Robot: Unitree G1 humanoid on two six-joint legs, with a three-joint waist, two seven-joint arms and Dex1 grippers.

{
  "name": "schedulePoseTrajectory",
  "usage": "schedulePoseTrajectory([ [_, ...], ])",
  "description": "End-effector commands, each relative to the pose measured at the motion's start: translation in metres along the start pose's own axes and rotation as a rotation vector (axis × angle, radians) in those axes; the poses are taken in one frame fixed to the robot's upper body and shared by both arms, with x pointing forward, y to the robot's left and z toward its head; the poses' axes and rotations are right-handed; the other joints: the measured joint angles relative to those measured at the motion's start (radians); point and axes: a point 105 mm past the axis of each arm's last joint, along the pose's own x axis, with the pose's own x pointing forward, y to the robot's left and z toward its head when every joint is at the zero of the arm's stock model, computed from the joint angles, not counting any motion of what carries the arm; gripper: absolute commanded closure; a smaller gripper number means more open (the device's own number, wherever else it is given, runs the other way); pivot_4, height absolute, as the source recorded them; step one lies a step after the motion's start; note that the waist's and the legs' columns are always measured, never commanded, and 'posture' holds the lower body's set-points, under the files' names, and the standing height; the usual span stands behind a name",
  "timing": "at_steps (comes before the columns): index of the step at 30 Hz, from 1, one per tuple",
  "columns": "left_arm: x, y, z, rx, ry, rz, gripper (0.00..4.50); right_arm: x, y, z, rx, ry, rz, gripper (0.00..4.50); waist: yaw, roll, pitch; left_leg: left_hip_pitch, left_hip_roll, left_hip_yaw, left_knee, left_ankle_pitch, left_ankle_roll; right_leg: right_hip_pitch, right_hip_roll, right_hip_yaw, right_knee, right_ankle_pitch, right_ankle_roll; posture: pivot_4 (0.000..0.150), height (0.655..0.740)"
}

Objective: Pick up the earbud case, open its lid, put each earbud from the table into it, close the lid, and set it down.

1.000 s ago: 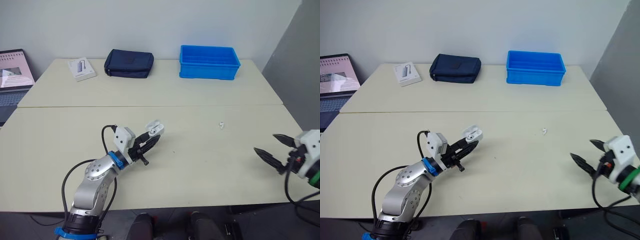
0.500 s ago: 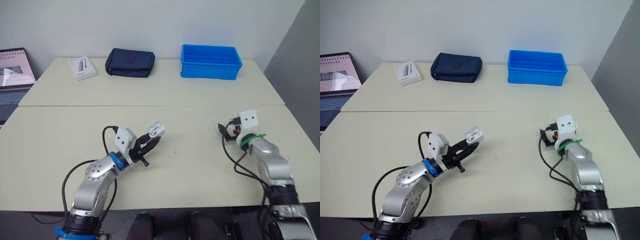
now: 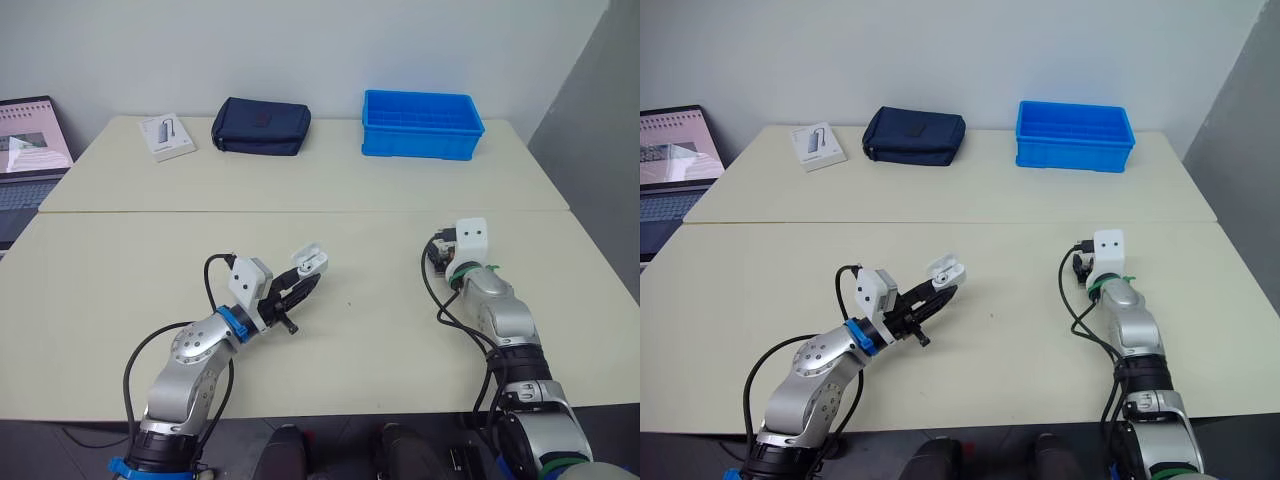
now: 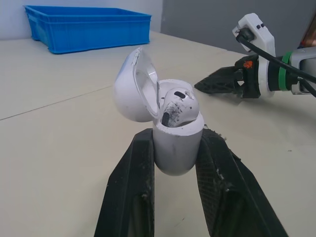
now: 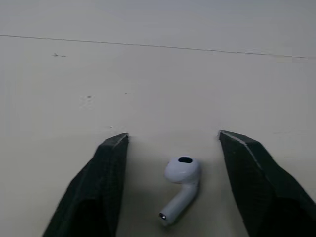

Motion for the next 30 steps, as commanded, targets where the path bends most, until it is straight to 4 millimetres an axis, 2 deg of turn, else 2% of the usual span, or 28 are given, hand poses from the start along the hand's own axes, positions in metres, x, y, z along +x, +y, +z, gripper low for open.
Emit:
schedulePoseTrajectory([
  [1, 0.0, -0.004, 0.012, 0.033, -0.036, -0.014, 3.72, -0.009, -0.004, -0.002, 0.039, 0.02, -0.016, 2.67, 0.0, 0.0, 0.0, 0.0, 0.0, 0.0, 0.0, 0.0, 0.0, 0.0, 0.0, 0.0, 0.0, 0.0, 0.0, 0.15, 0.7218],
  [4, 0.001, -0.005, 0.012, 0.031, -0.037, -0.015, 3.72, -0.016, 0.0, -0.001, 0.058, 0.025, -0.007, 3.82, 0.0, 0.0, 0.0, 0.0, 0.0, 0.0, -0.001, 0.0, 0.0, 0.0, 0.0, 0.0, -0.001, 0.0, 0.0, 0.15, 0.7218],
  [5, 0.001, -0.005, 0.012, 0.031, -0.037, -0.015, 3.72, -0.018, 0.001, 0.0, 0.06, 0.021, -0.004, 4.07, 0.0, 0.0, 0.0, 0.0, 0.0, 0.0, -0.001, 0.0, 0.0, -0.001, 0.0, 0.0, 0.0, 0.0, 0.0, 0.15, 0.7218],
  [9, 0.001, -0.005, 0.012, 0.031, -0.037, -0.017, 3.72, -0.028, 0.014, 0.013, 0.017, -0.016, 0.097, 4.09, -0.002, 0.0, 0.0, 0.0, 0.0, 0.0, 0.0, 0.0, 0.0, -0.001, 0.0, 0.0, 0.0, 0.0, 0.0, 0.15, 0.7218],
  [13, 0.001, -0.005, 0.012, 0.031, -0.034, -0.015, 3.72, -0.045, 0.036, 0.031, -0.106, -0.078, 0.342, 4.09, -0.003, 0.0, 0.0, -0.001, 0.0, 0.001, 0.0, 0.0, 0.0, -0.003, 0.0, 0.001, 0.0, 0.0, 0.0, 0.15, 0.7218],
  [15, 0.0, -0.006, 0.012, 0.029, -0.032, -0.014, 3.72, -0.061, 0.047, 0.035, -0.239, -0.104, 0.512, 4.09, -0.002, 0.0, 0.0, -0.001, 0.0, 0.002, -0.001, 0.0, 0.0, -0.003, 0.0, 0.002, 0.0, 0.0, 0.0, 0.15, 0.7218],
  [18, -0.004, -0.009, 0.01, 0.019, -0.021, -0.011, 3.72, -0.095, 0.055, 0.033, -0.466, -0.094, 0.826, 4.09, -0.001, 0.0, 0.0, -0.003, 0.0, 0.002, -0.001, 0.0, 0.0, -0.005, 0.0, 0.002, -0.001, 0.0, 0.0, 0.15, 0.7218],
  [21, -0.007, -0.013, 0.009, 0.011, -0.014, -0.008, 3.72, -0.124, 0.051, 0.023, -0.607, -0.015, 1.076, 4.09, -0.002, 0.0, 0.0, -0.007, 0.0, 0.002, 0.0, -0.001, 0.001, -0.008, 0.0, 0.002, -0.001, 0.0, 0.001, 0.15, 0.7218],
  [24, -0.01, -0.017, 0.008, 0.001, -0.009, -0.002, 3.72, -0.145, 0.035, 0.004, -0.785, 0.087, 1.257, 4.09, -0.001, 0.0, 0.0, -0.007, 0.0, 0.002, 0.0, -0.001, 0.001, -0.009, 0.0, 0.001, -0.001, 0.0, 0.001, 0.15, 0.7218],
  [26, -0.011, -0.019, 0.007, -0.005, -0.005, -0.004, 3.72, -0.153, 0.02, -0.009, -0.9, 0.153, 1.34, 4.09, -0.001, 0.0, 0.0, -0.007, 0.0, 0.002, 0.001, -0.001, 0.001, -0.008, 0.0, 0.001, -0.001, 0.0, 0.001, 0.15, 0.7218],
  [30, -0.012, -0.022, 0.007, -0.01, 0.003, -0.006, 3.72, -0.155, 0.001, -0.021, -0.977, 0.24, 1.405, 4.09, -0.002, 0.0, 0.0, -0.006, 0.0, 0.003, 0.001, -0.001, 0.001, -0.008, 0.0, 0.002, -0.001, 0.0, 0.001, 0.15, 0.7218],
])
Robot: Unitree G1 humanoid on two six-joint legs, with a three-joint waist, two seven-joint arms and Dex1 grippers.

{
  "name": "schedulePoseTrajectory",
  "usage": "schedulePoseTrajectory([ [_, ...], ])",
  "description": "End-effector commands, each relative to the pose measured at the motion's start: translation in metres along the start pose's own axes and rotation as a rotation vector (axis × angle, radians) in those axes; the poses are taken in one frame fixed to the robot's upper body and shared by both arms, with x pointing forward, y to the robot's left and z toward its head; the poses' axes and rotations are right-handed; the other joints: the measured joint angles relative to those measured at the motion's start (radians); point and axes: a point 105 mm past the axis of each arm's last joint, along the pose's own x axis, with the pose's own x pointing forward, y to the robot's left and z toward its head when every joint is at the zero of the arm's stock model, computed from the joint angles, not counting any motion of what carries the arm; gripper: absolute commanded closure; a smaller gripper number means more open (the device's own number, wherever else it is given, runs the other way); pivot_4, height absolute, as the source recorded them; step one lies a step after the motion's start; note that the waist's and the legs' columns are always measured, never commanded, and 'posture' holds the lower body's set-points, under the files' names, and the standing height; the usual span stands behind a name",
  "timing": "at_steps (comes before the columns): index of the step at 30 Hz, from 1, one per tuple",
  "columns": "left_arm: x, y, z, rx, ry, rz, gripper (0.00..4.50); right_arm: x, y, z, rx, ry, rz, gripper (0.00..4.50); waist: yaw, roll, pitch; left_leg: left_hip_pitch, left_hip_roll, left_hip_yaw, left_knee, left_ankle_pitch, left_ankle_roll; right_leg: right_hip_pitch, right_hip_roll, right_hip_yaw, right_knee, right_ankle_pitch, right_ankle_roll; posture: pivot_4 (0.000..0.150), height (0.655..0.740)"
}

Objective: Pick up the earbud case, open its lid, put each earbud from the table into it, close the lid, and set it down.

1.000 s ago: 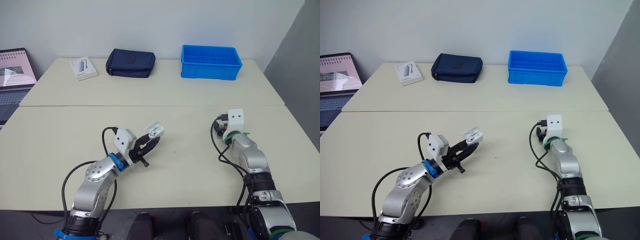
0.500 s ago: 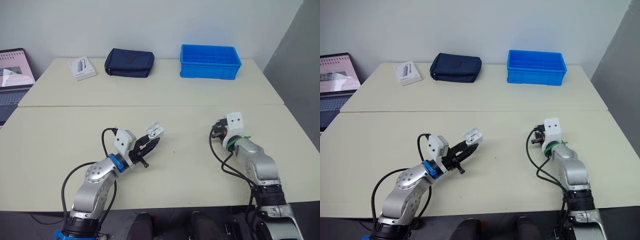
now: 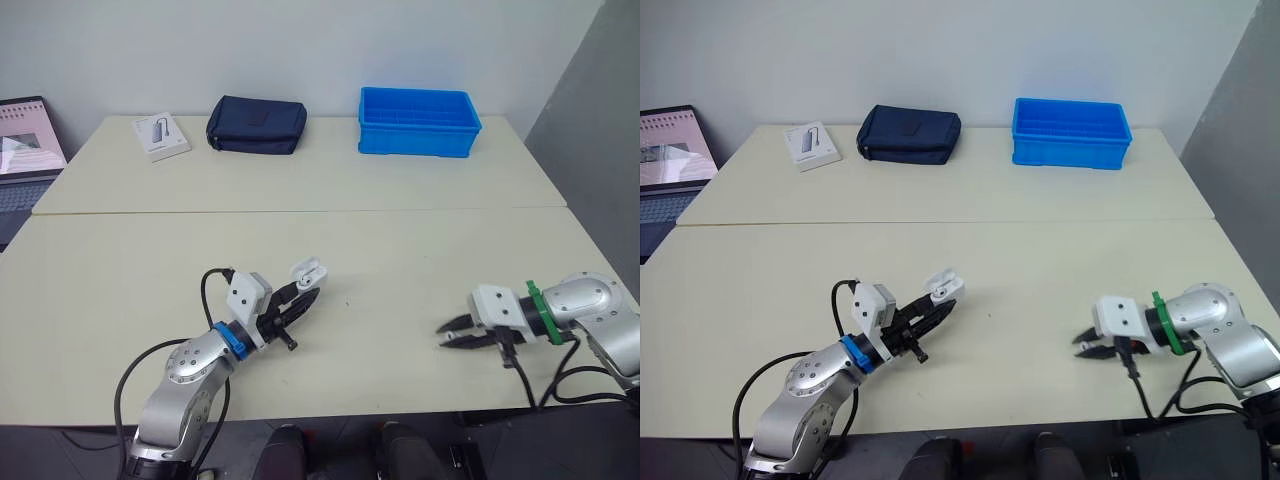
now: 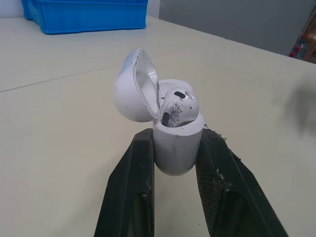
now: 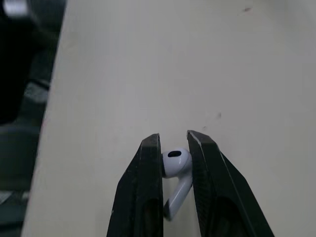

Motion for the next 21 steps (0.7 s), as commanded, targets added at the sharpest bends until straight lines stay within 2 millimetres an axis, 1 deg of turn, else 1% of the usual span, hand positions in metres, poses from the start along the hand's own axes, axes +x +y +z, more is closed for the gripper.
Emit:
schedulePoseTrajectory([
  [1, 0.0, -0.006, 0.013, 0.023, -0.039, -0.019, 3.72, -0.007, 0.005, -0.01, -0.06, 0.058, 0.078, 4.09, 0.0, 0.0, 0.0, 0.0, 0.0, 0.0, 0.0, 0.0, 0.0, 0.0, 0.0, 0.0, 0.0, 0.0, 0.0, 0.15, 0.7218],
  [5, 0.0, -0.005, 0.014, 0.024, -0.036, -0.019, 3.72, -0.01, 0.006, -0.023, -0.065, 0.114, 0.121, 4.09, 0.0, 0.0, 0.0, 0.001, 0.0, 0.001, 0.0, 0.0, 0.0, 0.0, 0.0, 0.001, 0.0, 0.0, 0.0, 0.15, 0.7218],
  [7, 0.0, -0.005, 0.014, 0.025, -0.034, -0.019, 3.72, -0.01, 0.006, -0.027, -0.061, 0.127, 0.131, 4.09, 0.0, 0.0, 0.0, 0.001, 0.0, 0.001, 0.0, 0.0, 0.0, 0.0, 0.0, 0.001, 0.0, 0.0, 0.0, 0.15, 0.7218],
  [11, -0.002, -0.005, 0.014, 0.027, -0.03, -0.018, 3.72, -0.006, 0.003, -0.028, -0.05, 0.122, 0.123, 4.09, 0.001, 0.0, 0.0, 0.001, 0.0, 0.001, 0.0, 0.0, 0.0, 0.0, 0.0, 0.001, 0.0, 0.0, 0.0, 0.15, 0.7218],
  [18, -0.004, -0.006, 0.014, 0.027, -0.022, -0.018, 3.72, -0.004, 0.004, -0.031, -0.05, 0.126, 0.125, 4.09, 0.001, 0.0, 0.0, 0.002, 0.0, 0.002, 0.0, 0.0, 0.0, 0.001, 0.0, 0.002, 0.001, 0.0, 0.0, 0.15, 0.7218],
  [20, -0.003, -0.006, 0.014, 0.026, -0.021, -0.018, 3.72, -0.003, 0.004, -0.032, -0.056, 0.129, 0.125, 3.35, 0.001, 0.0, 0.0, 0.003, 0.0, 0.002, 0.0, 0.0, 0.0, 0.001, 0.0, 0.003, 0.001, 0.0, 0.0, 0.15, 0.7218],
  [21, -0.003, -0.006, 0.014, 0.026, -0.021, -0.019, 3.72, -0.003, 0.004, -0.032, -0.067, 0.132, 0.124, 3.08, 0.001, 0.0, 0.0, 0.003, 0.0, 0.002, 0.0, 0.0, 0.0, 0.001, 0.0, 0.003, 0.001, 0.0, 0.0, 0.15, 0.7218],
])
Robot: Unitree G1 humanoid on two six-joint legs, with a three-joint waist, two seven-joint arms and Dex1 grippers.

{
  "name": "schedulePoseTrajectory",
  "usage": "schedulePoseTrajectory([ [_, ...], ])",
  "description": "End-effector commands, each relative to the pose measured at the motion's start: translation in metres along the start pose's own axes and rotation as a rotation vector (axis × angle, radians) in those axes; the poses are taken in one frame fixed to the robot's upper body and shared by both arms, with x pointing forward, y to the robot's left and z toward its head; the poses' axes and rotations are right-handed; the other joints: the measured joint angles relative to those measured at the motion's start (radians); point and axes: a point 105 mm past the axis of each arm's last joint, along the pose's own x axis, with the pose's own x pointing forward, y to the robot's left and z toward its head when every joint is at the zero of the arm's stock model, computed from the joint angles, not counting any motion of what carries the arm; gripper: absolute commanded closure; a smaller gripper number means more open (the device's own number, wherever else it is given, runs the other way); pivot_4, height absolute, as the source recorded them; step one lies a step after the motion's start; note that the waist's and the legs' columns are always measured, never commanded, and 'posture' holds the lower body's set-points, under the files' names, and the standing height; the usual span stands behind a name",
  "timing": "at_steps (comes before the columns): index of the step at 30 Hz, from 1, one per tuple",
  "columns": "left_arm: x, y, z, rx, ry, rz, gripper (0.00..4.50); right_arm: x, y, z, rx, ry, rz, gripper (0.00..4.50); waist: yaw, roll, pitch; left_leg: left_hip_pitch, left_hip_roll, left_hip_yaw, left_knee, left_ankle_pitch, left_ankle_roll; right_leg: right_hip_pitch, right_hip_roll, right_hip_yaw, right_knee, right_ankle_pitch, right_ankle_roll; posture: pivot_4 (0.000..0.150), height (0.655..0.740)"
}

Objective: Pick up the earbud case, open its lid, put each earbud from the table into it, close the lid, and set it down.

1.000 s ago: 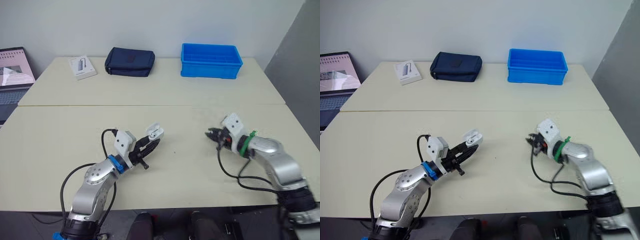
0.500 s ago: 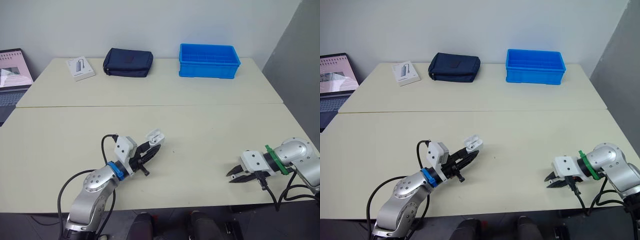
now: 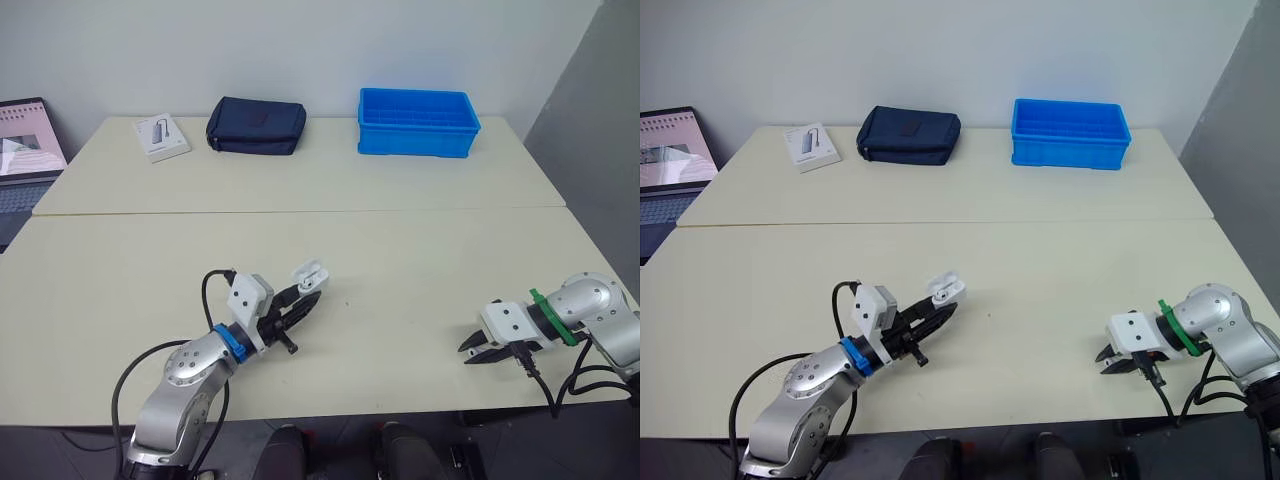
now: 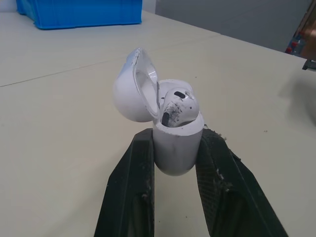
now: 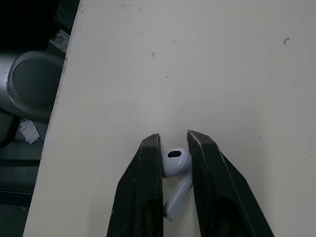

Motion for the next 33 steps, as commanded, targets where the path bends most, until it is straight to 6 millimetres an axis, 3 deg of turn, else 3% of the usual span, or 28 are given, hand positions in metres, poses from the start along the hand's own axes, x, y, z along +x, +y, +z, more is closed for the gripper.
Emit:
schedulePoseTrajectory([
  [1, -0.001, -0.003, 0.014, 0.032, -0.043, -0.014, 3.72, 0.001, 0.0, -0.001, -0.053, 0.017, 0.017, 2.74, 0.0, 0.0, 0.0, 0.0, 0.0, 0.0, 0.0, 0.0, 0.0, 0.0, 0.0, 0.0, 0.0, 0.0, 0.0, 0.15, 0.7218],
  [2, -0.001, -0.003, 0.014, 0.032, -0.042, -0.014, 3.72, 0.001, 0.0, 0.0, -0.071, 0.016, 0.014, 2.31, 0.0, 0.0, 0.0, 0.001, 0.0, 0.001, 0.0, 0.0, 0.0, 0.0, 0.0, 0.001, 0.0, 0.0, 0.0, 0.15, 0.7218],
  [6, 0.0, -0.003, 0.014, 0.03, -0.041, -0.017, 3.72, -0.002, -0.005, 0.009, -0.12, -0.014, -0.015, 2.3, 0.0, 0.0, 0.0, 0.002, 0.0, 0.002, 0.0, 0.0, 0.0, 0.001, 0.0, 0.003, 0.0, 0.001, 0.001, 0.15, 0.7218],
  [10, 0.001, -0.003, 0.013, 0.028, -0.04, -0.022, 3.72, -0.016, -0.009, 0.032, -0.143, -0.061, -0.081, 2.3, 0.0, 0.0, 0.0, 0.003, 0.0, 0.004, 0.0, 0.0, 0.0, 0.0, 0.0, 0.005, 0.001, 0.001, 0.001, 0.15, 0.7218],
  [14, 0.002, -0.003, 0.012, 0.025, -0.038, -0.026, 3.72, -0.03, -0.006, 0.048, -0.077, -0.044, -0.149, 2.3, 0.002, 0.0, 0.0, 0.002, 0.0, 0.004, 0.0, 0.0, 0.0, 0.0, 0.0, 0.006, 0.001, 0.001, 0.002, 0.15, 0.7218],
  [20, 0.003, -0.004, 0.011, 0.016, -0.036, -0.036, 3.72, -0.045, -0.003, 0.021, 0.093, 0.333, -0.262, 2.3, 0.004, 0.0, 0.0, 0.002, -0.001, 0.006, 0.0, 0.0, 0.0, 0.0, -0.001, 0.007, 0.0, 0.002, 0.002, 0.15, 0.7218],
  [33, 0.005, -0.005, 0.01, 0.019, -0.035, -0.046, 3.72, -0.015, -0.004, 0.014, 0.216, 0.372, -0.232, 2.3, 0.0, 0.0, 0.0, 0.003, -0.001, 0.01, 0.0, 0.0, 0.0, -0.001, 0.0, 0.011, -0.001, 0.003, 0.004, 0.15, 0.7218],
])
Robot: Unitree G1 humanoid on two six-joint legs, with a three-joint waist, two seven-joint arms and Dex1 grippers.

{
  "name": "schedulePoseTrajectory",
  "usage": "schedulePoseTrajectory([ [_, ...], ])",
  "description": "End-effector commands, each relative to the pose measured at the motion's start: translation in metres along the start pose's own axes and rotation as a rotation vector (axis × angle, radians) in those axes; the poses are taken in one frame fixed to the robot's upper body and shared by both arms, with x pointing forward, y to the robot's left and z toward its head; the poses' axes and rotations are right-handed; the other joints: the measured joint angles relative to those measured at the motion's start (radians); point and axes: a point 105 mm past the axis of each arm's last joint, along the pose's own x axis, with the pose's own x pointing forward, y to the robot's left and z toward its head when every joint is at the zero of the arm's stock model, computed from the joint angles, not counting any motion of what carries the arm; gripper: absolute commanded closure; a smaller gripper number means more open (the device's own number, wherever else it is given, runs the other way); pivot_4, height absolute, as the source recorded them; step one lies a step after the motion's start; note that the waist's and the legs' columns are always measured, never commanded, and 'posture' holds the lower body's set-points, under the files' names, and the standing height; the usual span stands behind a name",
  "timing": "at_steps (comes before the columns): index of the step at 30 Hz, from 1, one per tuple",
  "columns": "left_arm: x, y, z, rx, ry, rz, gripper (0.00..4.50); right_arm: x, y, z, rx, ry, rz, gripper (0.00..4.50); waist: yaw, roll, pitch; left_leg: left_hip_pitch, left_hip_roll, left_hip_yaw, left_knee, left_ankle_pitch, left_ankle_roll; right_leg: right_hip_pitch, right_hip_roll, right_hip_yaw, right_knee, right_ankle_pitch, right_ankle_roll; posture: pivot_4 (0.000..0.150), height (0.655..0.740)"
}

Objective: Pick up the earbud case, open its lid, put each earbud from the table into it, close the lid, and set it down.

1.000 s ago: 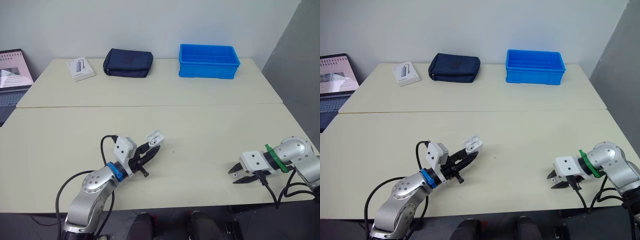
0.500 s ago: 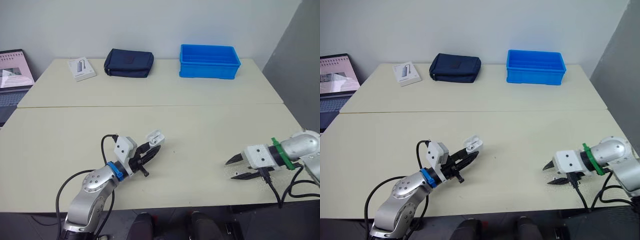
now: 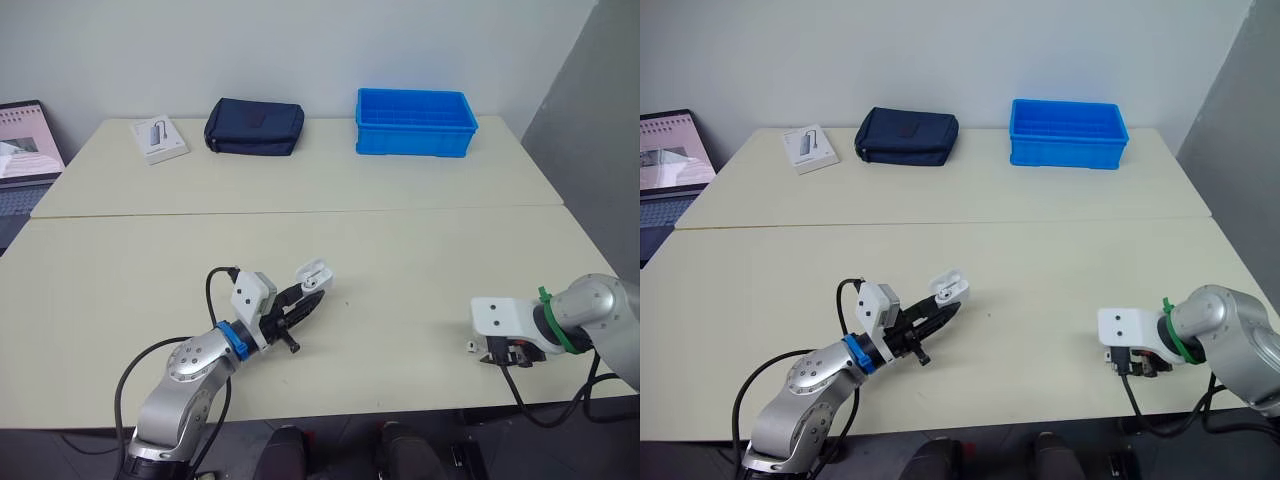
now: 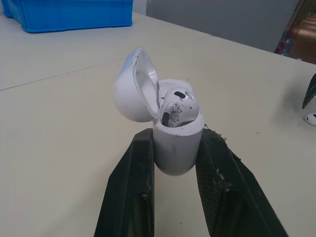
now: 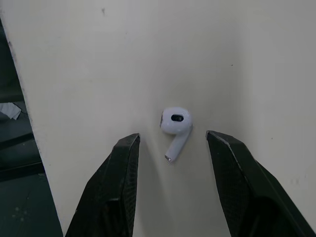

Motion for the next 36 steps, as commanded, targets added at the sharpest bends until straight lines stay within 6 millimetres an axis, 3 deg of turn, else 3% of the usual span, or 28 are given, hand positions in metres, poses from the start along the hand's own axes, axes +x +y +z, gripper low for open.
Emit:
schedulePoseTrajectory([
  [1, 0.0006, -0.0026, 0.0071, 0.016, -0.027, -0.011, 3.72, 0.0029, -0.0047, -0.0015, -0.003, 0.018, -0.017, 2.3, 0.0, 0.0, 0.0, 0.0, 0.0, 0.0, 0.0, 0.0, 0.0, 0.0, 0.0, 0.0, 0.0, 0.0, 0.0, 0.15, 0.7218],
  [11, -0.0006, -0.0029, 0.0061, 0.013, -0.027, -0.002, 3.72, 0.0116, -0.0021, -0.0041, 0.013, 0.016, 0.01, 2.3, 0.0, -0.001, -0.001, 0.0, 0.0, 0.0, 0.001, 0.0, 0.0, 0.0, 0.0, 0.0, 0.0, 0.0, 0.0, 0.15, 0.7218],
  [35, 0.0012, -0.0045, 0.0048, 0.005, -0.027, -0.007, 3.72, 0.0121, -0.0055, 0.0014, 0.053, -0.018, 0.033, 2.3, -0.001, -0.002, -0.001, 0.001, 0.0, 0.0, 0.001, 0.0, 0.0, 0.0, 0.001, 0.0, 0.001, 0.001, 0.0, 0.15, 0.7218],
  [36, 0.0012, -0.0044, 0.0048, 0.005, -0.027, -0.007, 3.72, 0.0123, -0.0054, 0.0021, 0.052, -0.02, 0.033, 2.47, -0.001, -0.002, -0.001, 0.001, 0.0, 0.0, 0.001, 0.0, 0.0, 0.0, 0.001, 0.0, 0.001, 0.001, 0.0, 0.15, 0.7218],
])
